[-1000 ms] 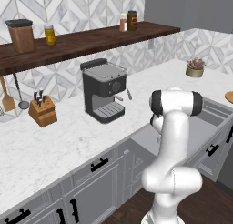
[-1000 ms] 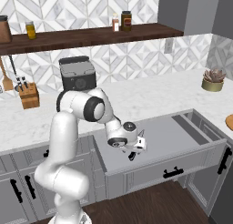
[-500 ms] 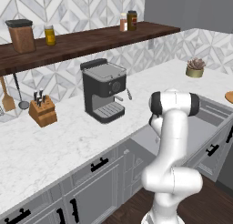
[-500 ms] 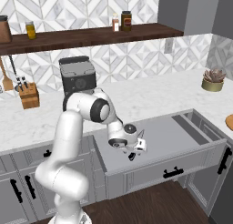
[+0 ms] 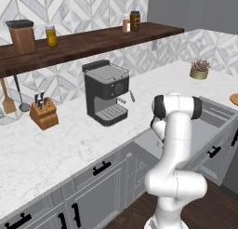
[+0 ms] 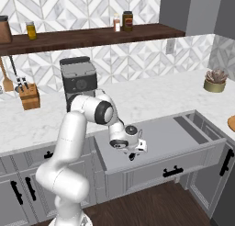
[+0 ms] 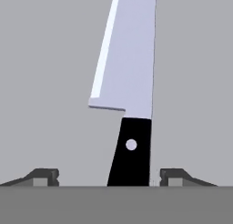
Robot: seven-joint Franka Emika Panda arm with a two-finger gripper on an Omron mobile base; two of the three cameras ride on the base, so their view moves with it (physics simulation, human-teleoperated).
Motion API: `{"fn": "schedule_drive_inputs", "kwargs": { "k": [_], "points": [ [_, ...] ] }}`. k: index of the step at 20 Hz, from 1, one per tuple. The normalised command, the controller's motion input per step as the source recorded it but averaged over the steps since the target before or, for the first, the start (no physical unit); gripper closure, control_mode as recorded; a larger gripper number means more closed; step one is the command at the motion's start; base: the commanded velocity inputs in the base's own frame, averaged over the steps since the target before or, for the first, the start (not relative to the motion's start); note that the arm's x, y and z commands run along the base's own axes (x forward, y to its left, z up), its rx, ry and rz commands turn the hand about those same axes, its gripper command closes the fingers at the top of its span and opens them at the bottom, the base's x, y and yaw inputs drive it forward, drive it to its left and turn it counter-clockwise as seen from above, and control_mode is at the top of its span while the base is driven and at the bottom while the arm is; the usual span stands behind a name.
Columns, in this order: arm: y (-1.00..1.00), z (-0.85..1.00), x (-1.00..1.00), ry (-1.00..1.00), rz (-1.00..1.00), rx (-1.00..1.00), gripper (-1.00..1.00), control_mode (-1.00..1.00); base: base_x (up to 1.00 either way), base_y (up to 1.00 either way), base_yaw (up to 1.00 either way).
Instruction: Pick up the knife from the drawer and place it on the cutting board. Then place the meat from the plate to the cutting board.
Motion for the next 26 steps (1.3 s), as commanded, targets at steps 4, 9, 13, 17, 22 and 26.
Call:
{"fn": "schedule_drive_inputs", "kwargs": {
  "k": [4, 9, 13, 17, 22, 26],
  "points": [
    [0.02, -0.32, -0.04, 0.0, 0.0, 0.0, 1.0, -1.0, 0.0, 0.0, 0.0],
    [0.0, -0.25, -0.01, 0.0, 0.0, 0.0, 1.0, -1.0, 0.0, 0.0, 0.0],
    [-0.02, -0.12, -0.07, 0.0, 0.01, 0.0, 1.0, -1.0, 0.0, 0.0, 0.0],
    [0.0, -0.04, -0.32, 0.0, 0.0, 0.0, 1.0, -1.0, 0.0, 0.0, 0.0],
    [0.0, 0.0, -0.52, 0.0, -0.06, 0.02, 1.0, -1.0, 0.0, 0.0, 0.0],
    [0.0, 0.0, -0.34, 0.0, -0.28, 0.09, 1.0, -1.0, 0.0, 0.0, 0.0]
  ]
}}
